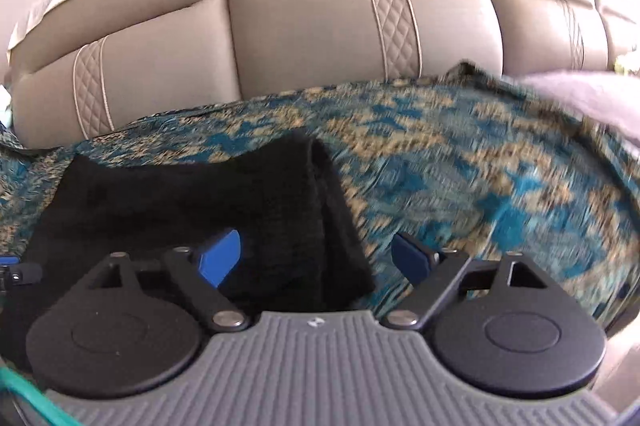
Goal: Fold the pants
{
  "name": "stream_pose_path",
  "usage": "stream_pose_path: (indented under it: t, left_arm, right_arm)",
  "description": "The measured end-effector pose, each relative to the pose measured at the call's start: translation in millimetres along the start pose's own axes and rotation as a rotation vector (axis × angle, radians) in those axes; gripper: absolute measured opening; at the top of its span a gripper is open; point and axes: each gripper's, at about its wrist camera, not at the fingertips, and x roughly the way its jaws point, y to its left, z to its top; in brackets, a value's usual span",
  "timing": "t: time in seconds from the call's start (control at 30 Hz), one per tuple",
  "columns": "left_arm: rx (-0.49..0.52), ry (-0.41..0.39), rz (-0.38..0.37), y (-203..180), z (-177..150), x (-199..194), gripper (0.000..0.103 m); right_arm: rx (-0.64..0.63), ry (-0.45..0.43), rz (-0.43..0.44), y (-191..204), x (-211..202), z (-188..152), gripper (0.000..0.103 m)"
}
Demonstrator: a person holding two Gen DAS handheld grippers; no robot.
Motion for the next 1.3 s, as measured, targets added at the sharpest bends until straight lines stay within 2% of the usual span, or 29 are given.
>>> stream_pose_path:
  t: [0.13,0.23,0.3,0.43,0.53,0.57,0.6,0.73,0.8,0.87,0.93,1.0,1.03,1.17,1.3]
  left_arm:
    - [-0.010,0.002,-0.008,3.9,8.8,4.2,0.046]
    - [-0.017,0.000,-0.041,7.9,19.1,8.6,0.056]
    - [-0.031,-0.005,-0.095,13.8,27.7,13.4,0.068]
    - [-0.085,-0.002,-0.130,27.8,43.6,30.2,0.074]
    - [-0.123,0.014,-0.152,37.0,53.7,44.4,0.074]
    - [-0.127,0.014,-0.160,38.8,56.7,48.4,0.074]
    - [-0.123,0.012,-0.165,39.6,60.2,51.8,0.074]
    - [-0.039,-0.057,-0.130,33.3,73.1,51.8,0.067]
    - [0.029,-0.106,-0.116,26.4,79.0,48.1,0.063]
    - [0.107,-0.132,-0.096,15.0,83.3,47.3,0.059]
    - [0.186,-0.135,-0.036,1.5,86.5,54.4,0.052]
    - [0.219,-0.117,0.025,-6.3,87.0,66.5,0.023]
    - [0.211,-0.102,0.055,-6.8,87.6,73.9,0.022]
    - [0.096,-0.085,0.074,8.0,89.0,87.8,0.020]
    - [0.085,-0.078,0.085,13.5,87.2,91.0,0.022]
  right_arm:
    - [0.010,0.008,0.036,-14.4,16.5,20.6,0.097]
    - [0.011,0.060,0.088,-22.5,39.9,28.9,0.097]
    - [0.015,0.093,0.125,-25.4,55.0,30.9,0.097]
    - [0.063,0.124,0.198,-29.8,78.9,31.2,0.096]
    - [0.058,0.106,0.231,-24.3,82.9,31.9,0.084]
    - [0.050,0.100,0.235,-21.5,84.0,32.1,0.076]
    - [0.043,0.096,0.239,-19.0,85.5,32.4,0.072]
    - [0.015,0.070,0.233,-13.9,85.0,34.6,0.063]
    - [0.014,0.049,0.225,-13.4,81.6,35.9,0.054]
    - [0.022,0.038,0.222,-13.7,80.6,36.9,0.052]
    - [0.021,0.038,0.221,-12.6,82.5,37.8,0.052]
    - [0.008,0.037,0.222,-9.8,84.5,38.6,0.051]
    - [0.005,0.037,0.225,-8.5,85.6,39.2,0.051]
    - [-0.012,0.040,0.249,-2.5,93.2,43.1,0.052]
    - [-0.011,0.037,0.251,1.6,100.5,45.9,0.057]
